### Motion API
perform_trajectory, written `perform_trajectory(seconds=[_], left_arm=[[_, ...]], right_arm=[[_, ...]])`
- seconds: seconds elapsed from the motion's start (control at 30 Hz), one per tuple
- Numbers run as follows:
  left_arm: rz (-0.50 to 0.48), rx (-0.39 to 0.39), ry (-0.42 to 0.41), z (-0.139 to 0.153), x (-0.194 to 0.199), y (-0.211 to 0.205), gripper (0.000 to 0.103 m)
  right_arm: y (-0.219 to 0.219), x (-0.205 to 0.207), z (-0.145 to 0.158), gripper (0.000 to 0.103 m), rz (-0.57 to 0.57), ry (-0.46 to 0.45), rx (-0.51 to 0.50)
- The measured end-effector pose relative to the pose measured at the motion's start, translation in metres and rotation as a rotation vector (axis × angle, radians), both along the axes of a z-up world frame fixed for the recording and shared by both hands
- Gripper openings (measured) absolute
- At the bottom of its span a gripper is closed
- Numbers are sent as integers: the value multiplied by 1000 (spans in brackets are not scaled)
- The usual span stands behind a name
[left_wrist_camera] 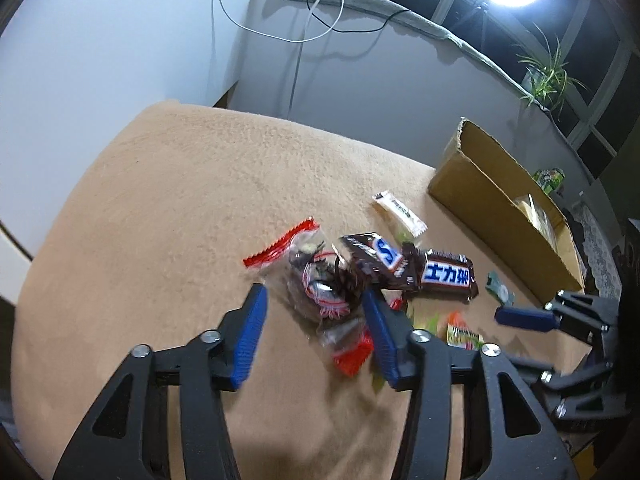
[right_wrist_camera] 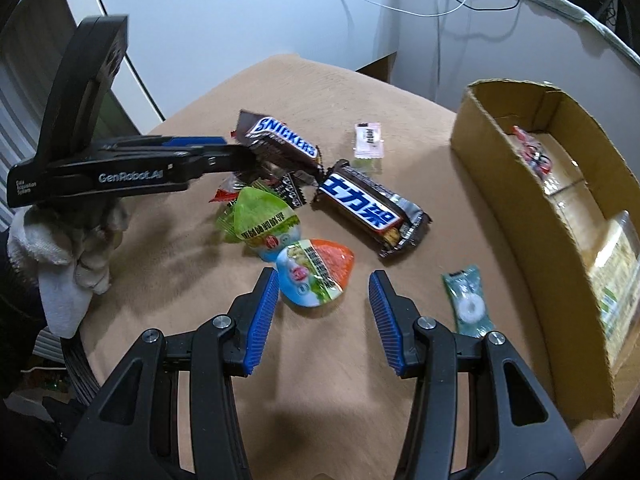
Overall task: Organize snacks
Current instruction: 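Grasp the green-orange jelly cup with the right gripper while the left grasps a red-wrapped chocolate bag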
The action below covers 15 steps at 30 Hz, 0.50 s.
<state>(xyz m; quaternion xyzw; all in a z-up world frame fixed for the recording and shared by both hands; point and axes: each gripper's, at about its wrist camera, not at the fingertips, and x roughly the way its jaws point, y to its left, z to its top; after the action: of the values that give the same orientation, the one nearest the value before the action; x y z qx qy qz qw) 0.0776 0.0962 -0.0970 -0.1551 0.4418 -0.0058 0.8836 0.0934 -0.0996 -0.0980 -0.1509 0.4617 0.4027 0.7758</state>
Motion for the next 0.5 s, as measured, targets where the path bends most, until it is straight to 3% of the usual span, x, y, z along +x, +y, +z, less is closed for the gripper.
perform_trajectory(seconds=[0.5], left_arm=[[-28, 19, 14, -9, 19, -10, 52]], right_arm=[[26, 4, -16, 46, 21, 13, -41]])
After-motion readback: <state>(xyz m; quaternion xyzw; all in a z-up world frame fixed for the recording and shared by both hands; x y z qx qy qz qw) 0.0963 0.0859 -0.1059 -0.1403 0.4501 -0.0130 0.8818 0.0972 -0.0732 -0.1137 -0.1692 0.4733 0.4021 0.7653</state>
